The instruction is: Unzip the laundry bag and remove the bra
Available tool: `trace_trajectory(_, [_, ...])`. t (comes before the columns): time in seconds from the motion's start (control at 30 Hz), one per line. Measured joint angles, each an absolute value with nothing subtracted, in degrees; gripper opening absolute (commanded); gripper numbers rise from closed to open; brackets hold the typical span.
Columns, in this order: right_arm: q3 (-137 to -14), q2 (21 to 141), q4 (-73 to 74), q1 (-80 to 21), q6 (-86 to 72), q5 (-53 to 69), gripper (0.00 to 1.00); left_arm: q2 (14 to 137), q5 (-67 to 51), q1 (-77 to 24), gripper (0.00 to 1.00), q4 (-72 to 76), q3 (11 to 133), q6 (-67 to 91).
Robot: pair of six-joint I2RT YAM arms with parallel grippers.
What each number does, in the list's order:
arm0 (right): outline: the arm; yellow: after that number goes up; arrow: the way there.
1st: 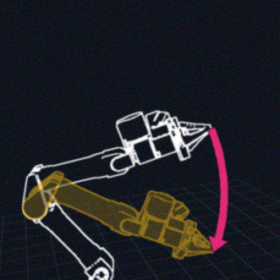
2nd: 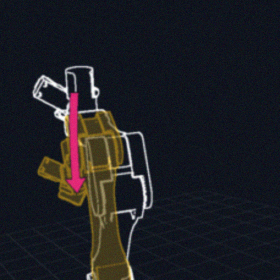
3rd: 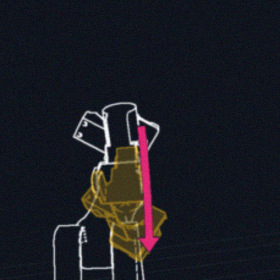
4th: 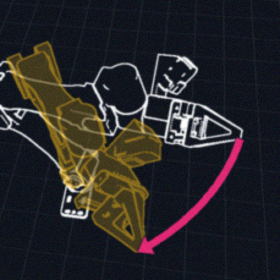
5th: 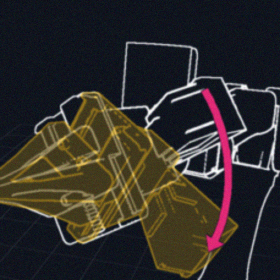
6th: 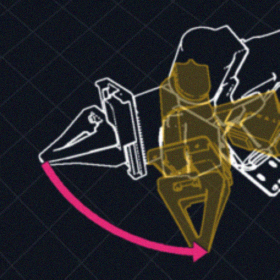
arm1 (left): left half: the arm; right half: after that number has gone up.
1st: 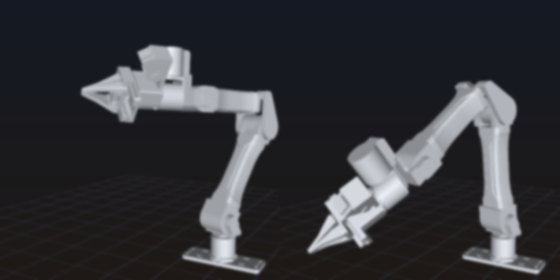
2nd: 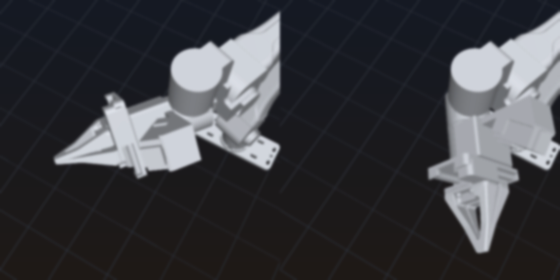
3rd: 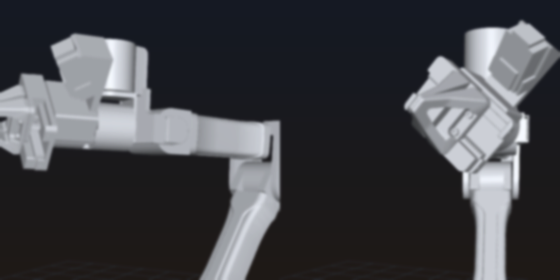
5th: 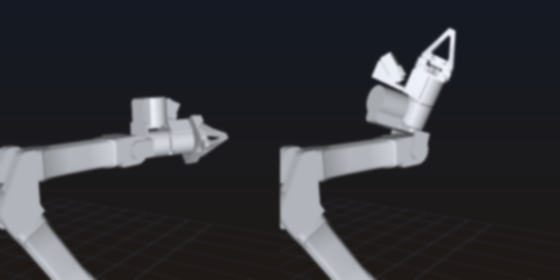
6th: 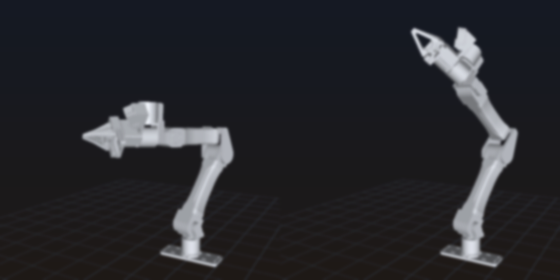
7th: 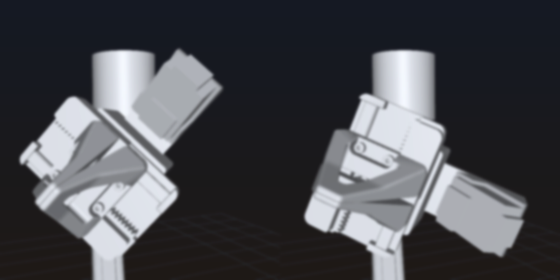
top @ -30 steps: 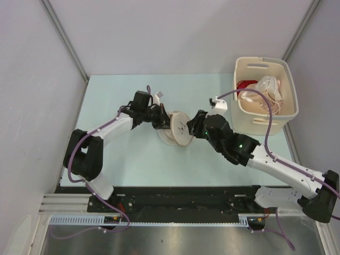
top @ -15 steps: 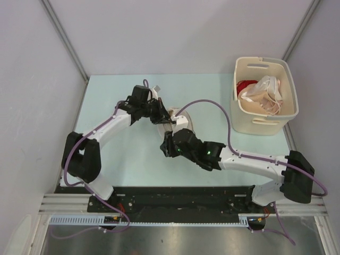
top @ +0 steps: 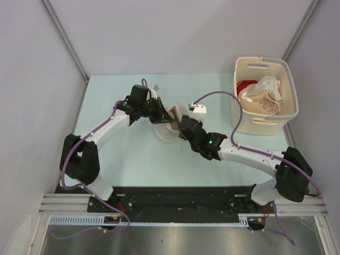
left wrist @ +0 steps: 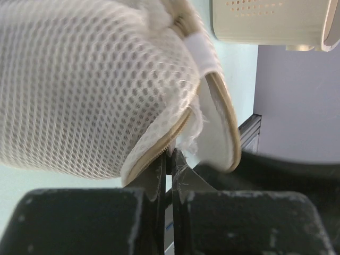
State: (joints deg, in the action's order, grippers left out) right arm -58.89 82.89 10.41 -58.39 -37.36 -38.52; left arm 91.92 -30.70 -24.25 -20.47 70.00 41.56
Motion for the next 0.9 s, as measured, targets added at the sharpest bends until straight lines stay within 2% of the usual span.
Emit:
trace_trajectory(0.27, [-59.55, 82.52, 9.10, -51.11, -34.85, -37.60, 0.43, 91.92, -30.76, -24.25, 0.00, -20.78, 70.00, 41.43])
trace_trajectory(0.33, [-59.70, 82.46, 9.08, -50.98, -34.48, -36.84, 0.39, 91.92, -30.79, -24.25, 0.00, -20.78, 70.00, 41.36])
trace_trajectory(0.43, [-59.83, 82.46, 8.93, -50.30, -33.30, -35.00, 0.29, 91.92, -31.22, -24.25, 0.00, -20.80, 70.00, 40.95])
trace_trajectory(0.47, [-59.83, 82.46, 8.80, -49.74, -32.56, -34.00, 0.11, 91.92, -31.31, -24.25, 0.00, -20.82, 70.00, 40.82])
trace_trajectory(0.5, [-59.86, 82.50, 8.49, -49.06, -32.01, -32.82, 0.00, 91.92, -31.44, -24.25, 0.01, -20.88, 70.00, 40.49])
trace_trajectory(0.9, [-60.20, 78.65, 9.26, -37.17, -24.77, -16.56, 0.00, 91.92, -32.34, -24.25, 0.00, -26.35, 73.89, 32.38])
